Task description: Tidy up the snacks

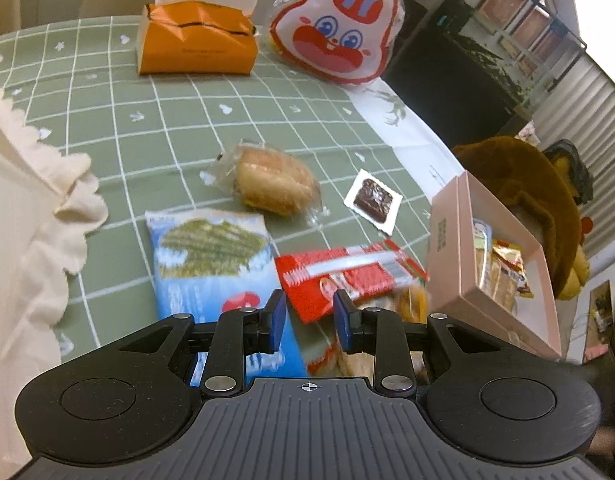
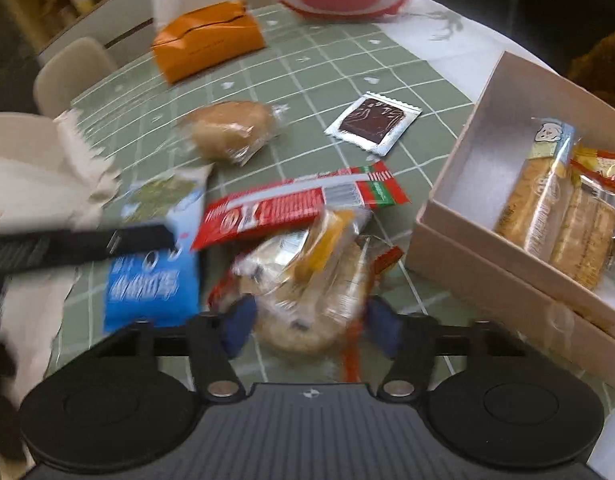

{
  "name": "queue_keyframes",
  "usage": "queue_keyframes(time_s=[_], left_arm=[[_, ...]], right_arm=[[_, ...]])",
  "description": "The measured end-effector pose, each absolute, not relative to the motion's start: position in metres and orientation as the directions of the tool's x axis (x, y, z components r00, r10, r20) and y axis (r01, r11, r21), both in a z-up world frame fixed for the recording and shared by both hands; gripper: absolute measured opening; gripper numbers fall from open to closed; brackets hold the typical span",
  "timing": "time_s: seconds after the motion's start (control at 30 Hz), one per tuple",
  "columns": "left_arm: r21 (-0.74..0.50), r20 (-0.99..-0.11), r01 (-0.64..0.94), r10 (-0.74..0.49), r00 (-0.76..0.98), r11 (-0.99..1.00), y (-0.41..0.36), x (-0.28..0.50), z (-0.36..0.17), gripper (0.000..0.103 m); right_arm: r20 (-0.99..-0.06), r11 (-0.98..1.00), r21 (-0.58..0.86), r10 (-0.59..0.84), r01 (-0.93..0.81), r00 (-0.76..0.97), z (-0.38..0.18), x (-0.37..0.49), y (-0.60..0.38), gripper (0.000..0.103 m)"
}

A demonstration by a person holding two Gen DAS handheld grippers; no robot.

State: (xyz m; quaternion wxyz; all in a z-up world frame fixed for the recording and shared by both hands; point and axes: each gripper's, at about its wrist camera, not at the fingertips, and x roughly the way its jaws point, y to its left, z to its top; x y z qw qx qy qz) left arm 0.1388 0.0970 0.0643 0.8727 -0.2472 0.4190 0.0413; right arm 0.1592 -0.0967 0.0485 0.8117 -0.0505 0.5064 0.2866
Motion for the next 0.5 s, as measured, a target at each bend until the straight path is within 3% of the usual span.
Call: queue_keyframes(time_s=[0.03, 0.2, 0.5], left_arm=[[-0.401, -0.750, -0.273, -0.142, 0.646, 0.874, 0.097, 0.143, 0.065, 0.030], [-0.399, -0.760, -0.205, -0.197, 0.619, 0.894, 0.079, 0.169, 0.061, 0.030], [-0.363, -0.798, -0.126, -0.238, 0.554, 0.923, 0.042, 0.186, 0.045, 0.030]], right_arm=[[-0.851, 0.824, 0.226, 0.426, -0.519, 0.306, 0.049, 0.156, -0.106, 0.038], [-0.869, 0.847, 0.177, 0.374, -0.501, 0.325, 0.044, 0.144, -0.152, 0.035], [-0.855, 0.944, 0.107, 0.248, -0.313, 0.456, 0.055, 0.162, -0.225, 0.044]])
